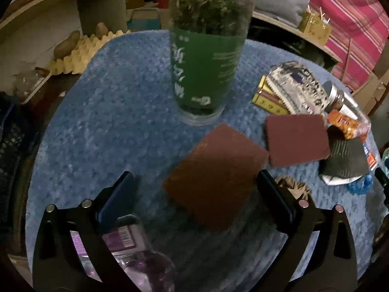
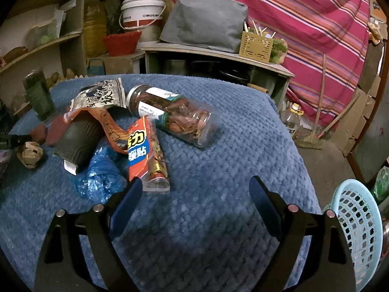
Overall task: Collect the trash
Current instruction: 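Lower the left tool onto the tan crumpled cloth and close it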
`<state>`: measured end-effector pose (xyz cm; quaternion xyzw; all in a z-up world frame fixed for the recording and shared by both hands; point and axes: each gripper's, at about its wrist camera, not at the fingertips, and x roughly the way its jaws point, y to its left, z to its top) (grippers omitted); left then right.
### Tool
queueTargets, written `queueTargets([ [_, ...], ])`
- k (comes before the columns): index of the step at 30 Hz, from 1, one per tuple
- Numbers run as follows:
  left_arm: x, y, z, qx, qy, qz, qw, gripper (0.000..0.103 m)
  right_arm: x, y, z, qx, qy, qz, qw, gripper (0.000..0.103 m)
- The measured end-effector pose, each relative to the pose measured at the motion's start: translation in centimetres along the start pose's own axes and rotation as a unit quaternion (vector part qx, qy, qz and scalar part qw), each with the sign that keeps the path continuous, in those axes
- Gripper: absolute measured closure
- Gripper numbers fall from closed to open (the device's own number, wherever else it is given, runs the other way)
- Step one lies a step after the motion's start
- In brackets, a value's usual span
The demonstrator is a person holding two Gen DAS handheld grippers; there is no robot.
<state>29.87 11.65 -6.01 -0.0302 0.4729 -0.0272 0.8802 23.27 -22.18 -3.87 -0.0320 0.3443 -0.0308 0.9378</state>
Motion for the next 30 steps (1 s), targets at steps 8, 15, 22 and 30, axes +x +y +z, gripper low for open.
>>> queueTargets([
  [8, -1.5, -0.7, -1.4, -0.002, -0.022, -0.036, 0.9991, 0.006, 0.0, 0.2, 0.0, -0.006, -0.004, -0.001, 1.0, 0.015],
  [15, -2.9, -5.6, -2.9, 0.043, -0.043, -0.078, 0.9951, 0.006, -0.3, 0.3, 0.0, -0.003, -0.006, -0.001, 1.0, 0.015],
  [22, -2.3, -8.9, -3.8, 0.069, -0.028, -0.105, 0.9916, 0.006, -0.7, -0.3, -0.1, 0.002, -0.008, -0.005, 1.0, 0.015],
  [30, -1.7, -13.4, -5.1, 0.126, -0.032, -0.076, 0.9886, 0.009, -1.3, -1.3, -0.1, 0.013, -0.013, -0.006, 1.0, 0.015],
])
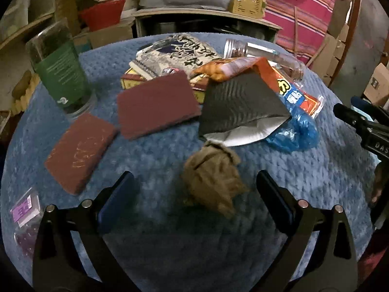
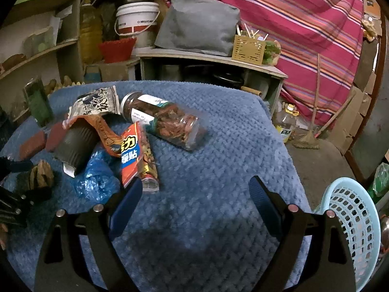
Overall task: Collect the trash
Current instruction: 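Lower the left tool onto the tan crumpled cloth and close it, then grasp the blue plastic bag with the right tool while the left tool holds the cloth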
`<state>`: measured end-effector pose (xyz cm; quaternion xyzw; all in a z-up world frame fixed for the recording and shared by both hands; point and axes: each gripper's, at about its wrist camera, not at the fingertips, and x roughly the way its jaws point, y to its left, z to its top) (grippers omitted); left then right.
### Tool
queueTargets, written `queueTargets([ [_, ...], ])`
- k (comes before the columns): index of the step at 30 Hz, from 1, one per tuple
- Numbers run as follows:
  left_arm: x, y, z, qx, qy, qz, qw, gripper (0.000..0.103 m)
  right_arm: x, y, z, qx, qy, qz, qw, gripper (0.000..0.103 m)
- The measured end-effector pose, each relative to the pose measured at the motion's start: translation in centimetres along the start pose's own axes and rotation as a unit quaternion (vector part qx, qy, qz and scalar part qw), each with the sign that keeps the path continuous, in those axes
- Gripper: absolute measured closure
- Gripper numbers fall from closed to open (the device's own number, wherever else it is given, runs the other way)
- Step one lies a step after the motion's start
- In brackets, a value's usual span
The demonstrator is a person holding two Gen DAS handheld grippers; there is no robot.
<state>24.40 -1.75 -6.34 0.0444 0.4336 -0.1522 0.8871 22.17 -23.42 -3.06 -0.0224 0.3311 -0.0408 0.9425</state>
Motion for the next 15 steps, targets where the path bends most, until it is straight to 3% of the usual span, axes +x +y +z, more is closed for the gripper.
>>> queueTargets([
  [2, 0.0, -0.1, 0.2, -0.004, -0.004, -0.005, 1.0, 0.016, 0.0, 0.0, 0.0, -0.001, 0.0, -0.001, 1.0, 0.015],
  [6, 0.6, -0.6, 0.3, 0.001, 0.007, -0.026, 0.9996, 0.055, -0.1, 0.0, 0.0, -0.003, -0.001, 0.0, 1.0, 0.015],
  [15, -2.6, 1.9, 0.0, -0.001, -0.035, 0.025, 0.9991, 0.055, -0.4, 1.5, 0.1, -0.008, -0.006, 0.013, 1.0, 0.015],
])
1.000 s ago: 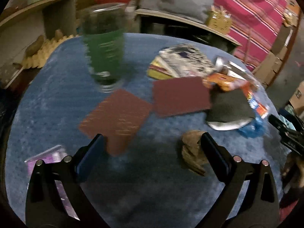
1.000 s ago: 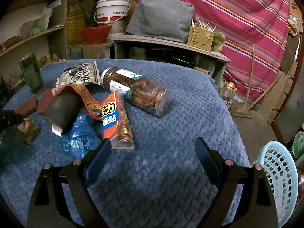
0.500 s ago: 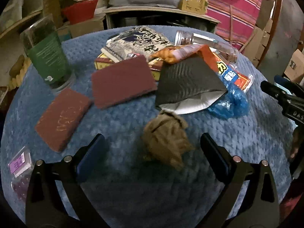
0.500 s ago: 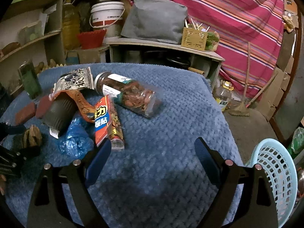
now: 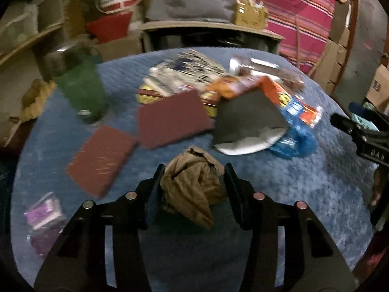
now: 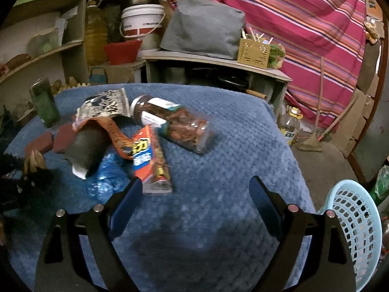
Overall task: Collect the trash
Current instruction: 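Grasp the blue plastic bag with the right tool while the left tool holds the cloth, then carry both items over the basket while the left tool opens, dropping the cloth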
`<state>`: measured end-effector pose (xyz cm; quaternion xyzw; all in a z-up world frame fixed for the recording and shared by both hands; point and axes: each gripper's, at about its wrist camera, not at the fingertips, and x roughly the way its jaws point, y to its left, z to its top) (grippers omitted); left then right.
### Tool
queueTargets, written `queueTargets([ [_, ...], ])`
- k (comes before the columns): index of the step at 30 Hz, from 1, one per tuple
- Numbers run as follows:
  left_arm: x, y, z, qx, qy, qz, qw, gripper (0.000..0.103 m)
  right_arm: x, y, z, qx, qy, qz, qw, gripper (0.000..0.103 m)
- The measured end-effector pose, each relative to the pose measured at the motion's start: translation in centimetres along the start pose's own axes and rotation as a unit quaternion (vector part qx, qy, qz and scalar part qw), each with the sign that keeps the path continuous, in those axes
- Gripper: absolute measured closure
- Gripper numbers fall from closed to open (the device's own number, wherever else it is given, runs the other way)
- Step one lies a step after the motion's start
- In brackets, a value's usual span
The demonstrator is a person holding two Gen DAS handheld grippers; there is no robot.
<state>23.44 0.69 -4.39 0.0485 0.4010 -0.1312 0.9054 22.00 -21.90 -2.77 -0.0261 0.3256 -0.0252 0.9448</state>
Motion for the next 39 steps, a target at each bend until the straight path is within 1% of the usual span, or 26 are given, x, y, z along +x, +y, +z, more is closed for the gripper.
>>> queueTargets([
  [6, -1.2, 4.2, -0.2, -0.038, -0.016, 0.048, 0.998, 0.055, -0.1, 2.5, -0.2, -0.013, -0.004, 0.021, 1.0, 0.015],
  [10, -2.0, 6.0, -0.4, -0.052, -0.024, 0.058, 0.9967, 0.055, 0.2, 4.2, -0.3, -0.025, -0.001, 0.031, 0.999, 0.016],
  [13, -2.6, 6.7, -0.7, -0.057, -0.032, 0.065, 0.9958, 0.055, 0.4, 5.3, -0.4, -0.034, 0.003, 0.035, 0.999, 0.017],
  [15, -2.9, 7.0, -0.8, -0.059, -0.038, 0.071, 0.995, 0.055, 0.5, 5.8, -0.4, -0.036, 0.004, 0.041, 0.998, 0.024],
  [16, -2.9, 7.1, -0.8, -0.061, -0.04, 0.072, 0.9947, 0.055, 0.6, 6.2, -0.4, -0.039, 0.006, 0.043, 0.998, 0.03],
  [17, -3.0, 7.2, -0.8, -0.063, -0.042, 0.072, 0.9946, 0.055, 0.7, 6.4, -0.4, -0.042, 0.008, 0.044, 0.998, 0.035],
  [18, -3.1, 7.2, -0.8, -0.065, -0.043, 0.072, 0.9944, 0.055, 0.9, 6.8, -0.5, -0.046, 0.013, 0.047, 0.998, 0.036],
  [20, -3.2, 7.2, -0.7, -0.066, -0.045, 0.073, 0.9941, 0.055, 1.5, 7.3, -0.5, -0.052, 0.024, 0.053, 0.997, 0.045],
  [22, -3.4, 7.1, -0.6, -0.067, -0.049, 0.073, 0.9939, 0.055, 2.0, 7.7, -0.5, -0.055, 0.033, 0.056, 0.996, 0.047],
  [24, -3.6, 6.9, -0.3, -0.068, -0.054, 0.073, 0.9935, 0.055, 2.5, 7.9, -0.5, -0.055, 0.042, 0.067, 0.995, 0.058],
  [25, -3.8, 6.8, -0.1, -0.069, -0.057, 0.073, 0.9933, 0.055, 2.7, 8.0, -0.5, -0.055, 0.048, 0.076, 0.994, 0.067],
  [26, -4.0, 6.5, 0.2, -0.07, -0.062, 0.072, 0.993, 0.055, 2.5, 7.9, -0.6, -0.054, 0.044, 0.078, 0.995, 0.072],
  [29, -4.6, 5.8, 0.6, -0.073, -0.073, 0.066, 0.9925, 0.055, 1.1, 7.2, -0.2, -0.039, 0.024, 0.094, 0.994, 0.076],
  [32, -5.2, 4.6, 1.0, -0.068, -0.085, 0.066, 0.9918, 0.055, -0.7, 5.9, 0.1, -0.03, 0.006, 0.107, 0.994, 0.076],
  [36, -5.2, 2.9, 1.3, -0.06, -0.089, 0.062, 0.9923, 0.055, -3.7, 2.8, 0.3, 0.003, -0.013, 0.141, 0.99, 0.076],
  [38, -5.1, 2.0, 1.4, -0.055, -0.089, 0.062, 0.9926, 0.055, -4.8, 1.4, 0.3, 0.011, -0.023, 0.14, 0.99, 0.076],
  [39, -5.1, 1.3, 1.5, -0.051, -0.089, 0.06, 0.9929, 0.055, -5.4, 0.7, 0.3, 0.009, -0.029, 0.13, 0.991, 0.076],
])
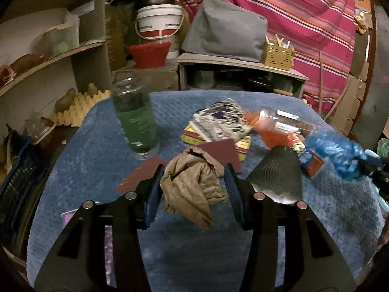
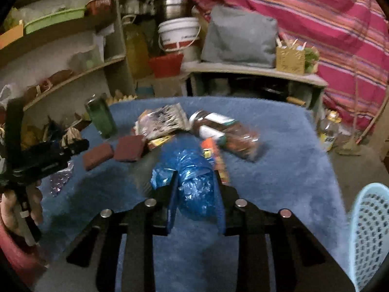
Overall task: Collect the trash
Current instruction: 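Carry both items over the basket while the left tool opens, dropping the cloth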
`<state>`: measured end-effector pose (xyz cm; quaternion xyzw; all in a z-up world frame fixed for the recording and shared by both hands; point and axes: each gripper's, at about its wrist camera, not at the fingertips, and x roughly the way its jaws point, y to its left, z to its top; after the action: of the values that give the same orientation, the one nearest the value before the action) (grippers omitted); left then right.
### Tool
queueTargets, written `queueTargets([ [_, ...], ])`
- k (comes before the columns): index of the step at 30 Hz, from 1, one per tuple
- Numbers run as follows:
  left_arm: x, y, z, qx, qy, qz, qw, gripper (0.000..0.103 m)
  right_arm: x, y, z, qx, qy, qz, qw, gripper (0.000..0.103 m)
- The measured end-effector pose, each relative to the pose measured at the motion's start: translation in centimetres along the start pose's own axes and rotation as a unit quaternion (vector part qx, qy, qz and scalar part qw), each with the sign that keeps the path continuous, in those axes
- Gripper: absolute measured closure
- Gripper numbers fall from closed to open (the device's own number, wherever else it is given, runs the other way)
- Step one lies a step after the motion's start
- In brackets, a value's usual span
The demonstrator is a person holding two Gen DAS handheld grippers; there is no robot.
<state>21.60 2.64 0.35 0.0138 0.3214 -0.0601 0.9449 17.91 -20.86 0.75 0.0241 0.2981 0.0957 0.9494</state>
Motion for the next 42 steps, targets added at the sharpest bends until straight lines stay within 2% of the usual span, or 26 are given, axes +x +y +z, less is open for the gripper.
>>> queueTargets([
  [8, -1.9, -6.8, 0.4, 0.039, -0.02, -0.025, 0.9987, 0.055, -4.1, -5.0, -0.4, 0.009, -0.025, -0.052, 0.998, 0.076],
  [15, -3.8, -14.7, 1.1, 0.068, -0.048, -0.049, 0.9953, 0.055, -8.9, -11.0, -0.8, 0.039, -0.056, -0.106, 0.992, 0.076],
  [19, -4.2, -19.3, 1.2, 0.065, -0.056, -0.086, 0.9926, 0.055, -11.6, -15.5, -1.7, 0.067, -0.065, -0.146, 0.985, 0.076],
  [24, -3.6, -26.3, 0.3, 0.091, -0.051, -0.125, 0.9868, 0.055, -14.4, -21.4, -3.6, 0.108, -0.061, -0.187, 0.974, 0.076],
  [30, -2.8, -33.1, -1.1, 0.121, -0.046, -0.161, 0.9785, 0.055, -15.5, -26.5, -6.1, 0.144, -0.04, -0.217, 0.965, 0.076],
  [36, -2.0, -38.4, -2.0, 0.138, -0.039, -0.19, 0.9712, 0.054, -15.5, -29.3, -7.8, 0.158, -0.018, -0.232, 0.96, 0.076],
  [42, -0.7, -42.4, -2.6, 0.153, -0.024, -0.207, 0.9661, 0.054, -15.2, -31.4, -8.6, 0.185, -0.013, -0.235, 0.954, 0.076],
])
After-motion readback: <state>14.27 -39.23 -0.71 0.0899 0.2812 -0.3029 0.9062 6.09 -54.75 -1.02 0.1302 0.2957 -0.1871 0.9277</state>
